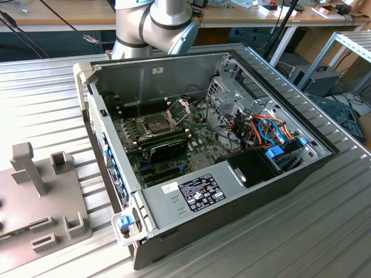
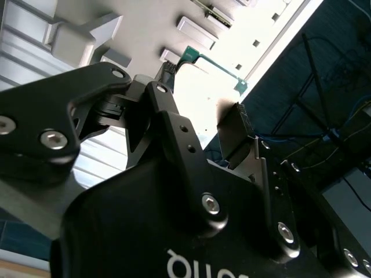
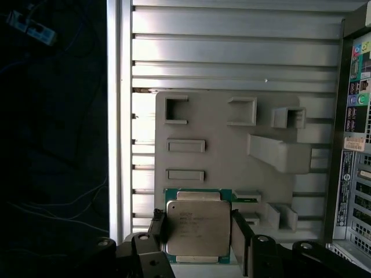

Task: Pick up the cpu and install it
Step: 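Pick up the cpu and move it towards the insertion slot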

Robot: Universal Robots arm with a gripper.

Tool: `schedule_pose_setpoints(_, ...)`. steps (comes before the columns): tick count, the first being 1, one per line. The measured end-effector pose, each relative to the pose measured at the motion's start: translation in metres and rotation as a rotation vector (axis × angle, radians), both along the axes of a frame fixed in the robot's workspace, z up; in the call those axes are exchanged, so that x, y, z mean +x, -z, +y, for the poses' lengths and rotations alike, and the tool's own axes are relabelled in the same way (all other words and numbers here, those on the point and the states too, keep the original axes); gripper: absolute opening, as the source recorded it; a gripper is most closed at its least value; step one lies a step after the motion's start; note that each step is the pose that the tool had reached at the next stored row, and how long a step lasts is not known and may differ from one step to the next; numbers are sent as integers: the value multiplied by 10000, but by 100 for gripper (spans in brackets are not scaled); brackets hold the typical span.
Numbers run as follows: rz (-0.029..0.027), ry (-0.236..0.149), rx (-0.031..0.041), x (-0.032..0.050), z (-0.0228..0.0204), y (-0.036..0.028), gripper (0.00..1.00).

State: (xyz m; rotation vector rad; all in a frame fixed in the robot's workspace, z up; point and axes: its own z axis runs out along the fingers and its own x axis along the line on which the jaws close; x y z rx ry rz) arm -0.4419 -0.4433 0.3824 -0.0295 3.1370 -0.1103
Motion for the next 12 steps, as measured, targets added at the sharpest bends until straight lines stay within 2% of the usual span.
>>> schedule_pose_setpoints(7, -1, 0, 0, 129, 0, 1, 55)
schedule_pose_setpoints(10, 0, 0, 0, 372, 0, 0, 55)
schedule_pose_setpoints(12, -1, 2, 0, 393, 0, 1, 55)
